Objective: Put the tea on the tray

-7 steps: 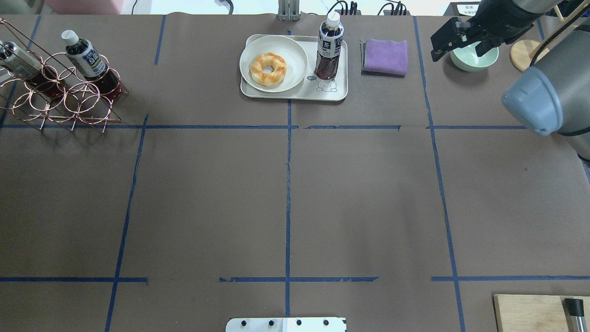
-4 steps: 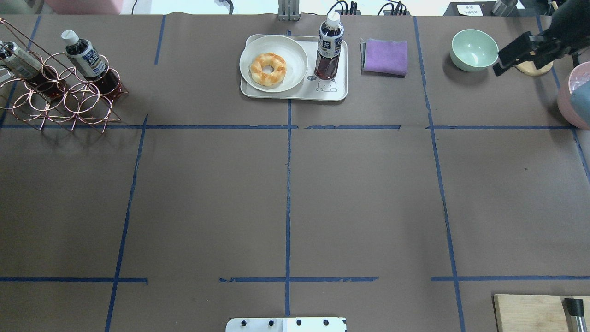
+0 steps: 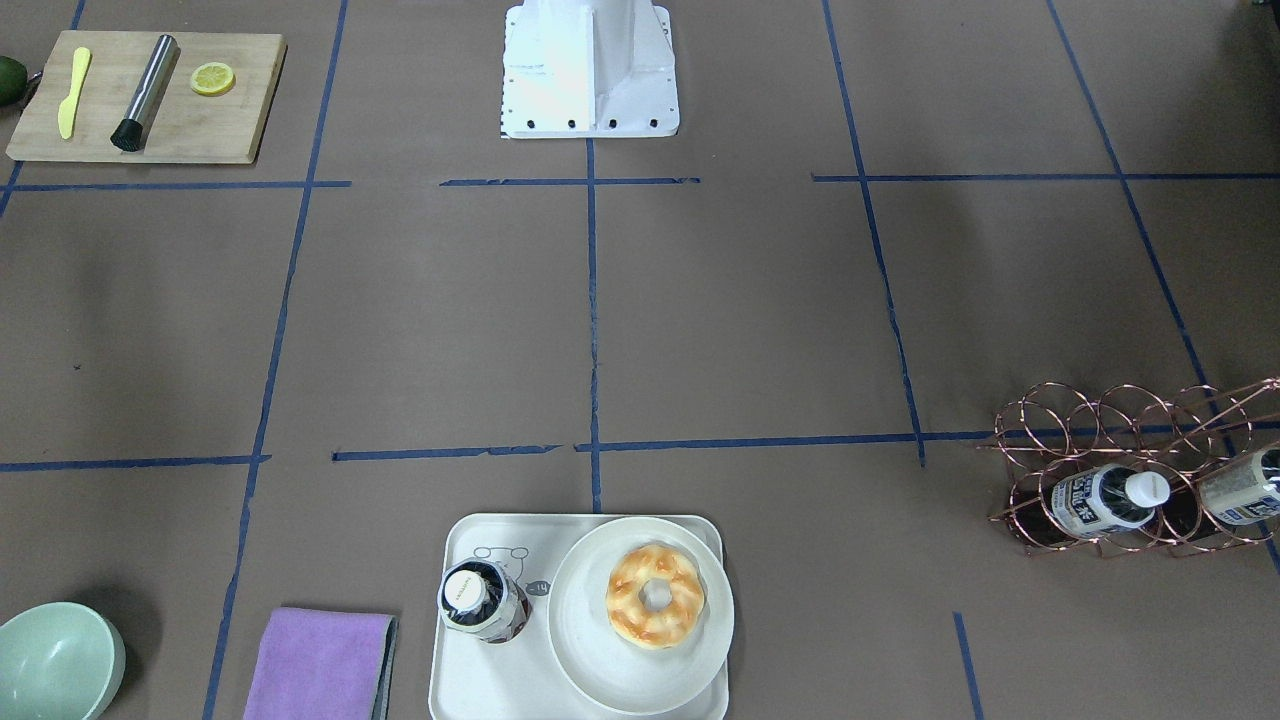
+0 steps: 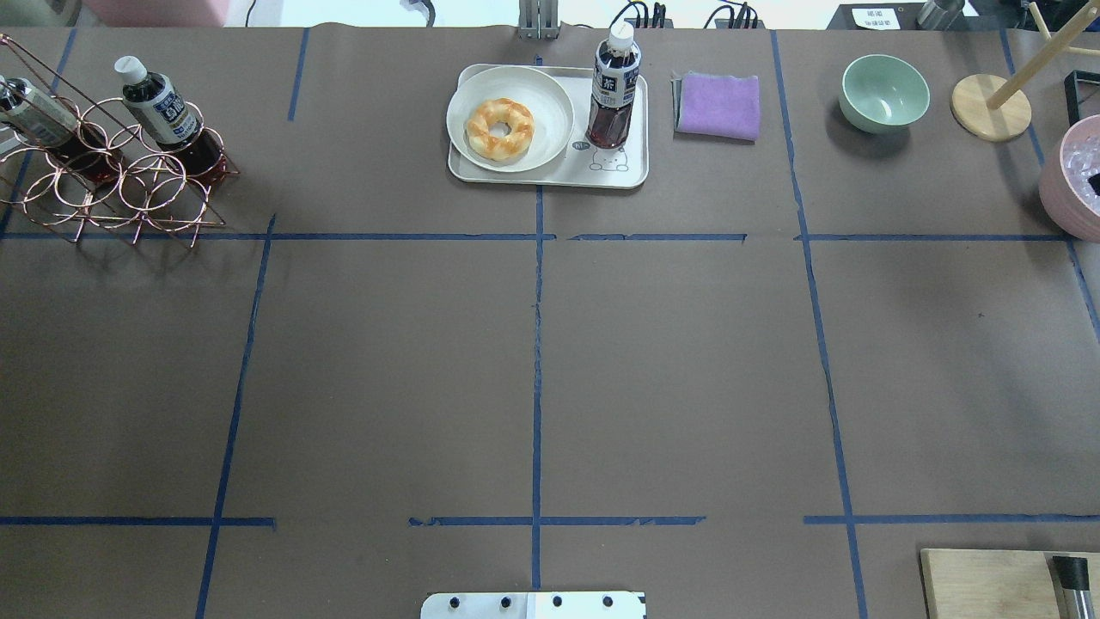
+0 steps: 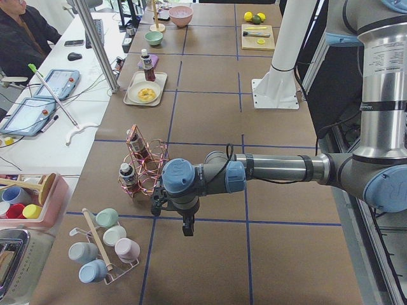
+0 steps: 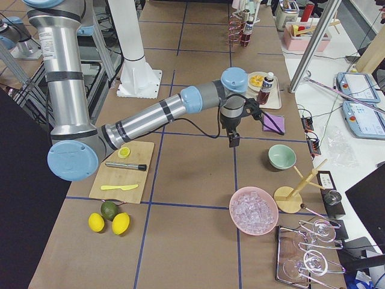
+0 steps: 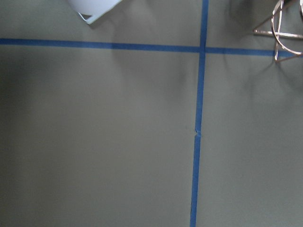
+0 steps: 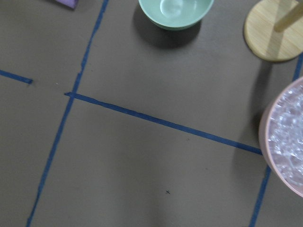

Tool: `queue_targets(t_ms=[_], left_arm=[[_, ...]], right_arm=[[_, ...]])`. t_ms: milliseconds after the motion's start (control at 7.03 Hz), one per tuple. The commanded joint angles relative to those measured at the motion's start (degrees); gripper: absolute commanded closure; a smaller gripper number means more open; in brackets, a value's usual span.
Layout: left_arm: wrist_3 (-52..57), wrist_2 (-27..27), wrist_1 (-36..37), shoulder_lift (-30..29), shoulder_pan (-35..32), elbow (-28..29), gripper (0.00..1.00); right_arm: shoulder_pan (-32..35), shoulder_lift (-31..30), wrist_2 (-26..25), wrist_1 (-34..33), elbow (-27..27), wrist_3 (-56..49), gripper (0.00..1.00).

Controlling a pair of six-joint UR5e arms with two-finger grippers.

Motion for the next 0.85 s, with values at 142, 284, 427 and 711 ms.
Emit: queue_targets(t_ms=[142, 284, 427, 711], left_arm=[[0.06, -0.08, -0.02, 0.51, 1.14, 0.03, 0.00], [0.06, -0.08, -0.02, 0.51, 1.14, -0.05, 0.00], [0.15, -0.08, -0.02, 0.51, 1.14, -0.05, 0.00], [0.15, -0.08, -0.02, 0.77, 1.14, -0.14, 0.00]], right_arm=[[9.24, -5.93, 2.76, 0.15, -6.19, -13.78, 0.00], [11.80, -8.46, 2.51, 0.68, -9.97, -18.44, 0.00], [12.35, -9.79, 2.16, 0.68, -11.13, -17.97, 0.00], [12.27, -10.95, 1.89, 0.77, -11.93, -17.18, 0.00]])
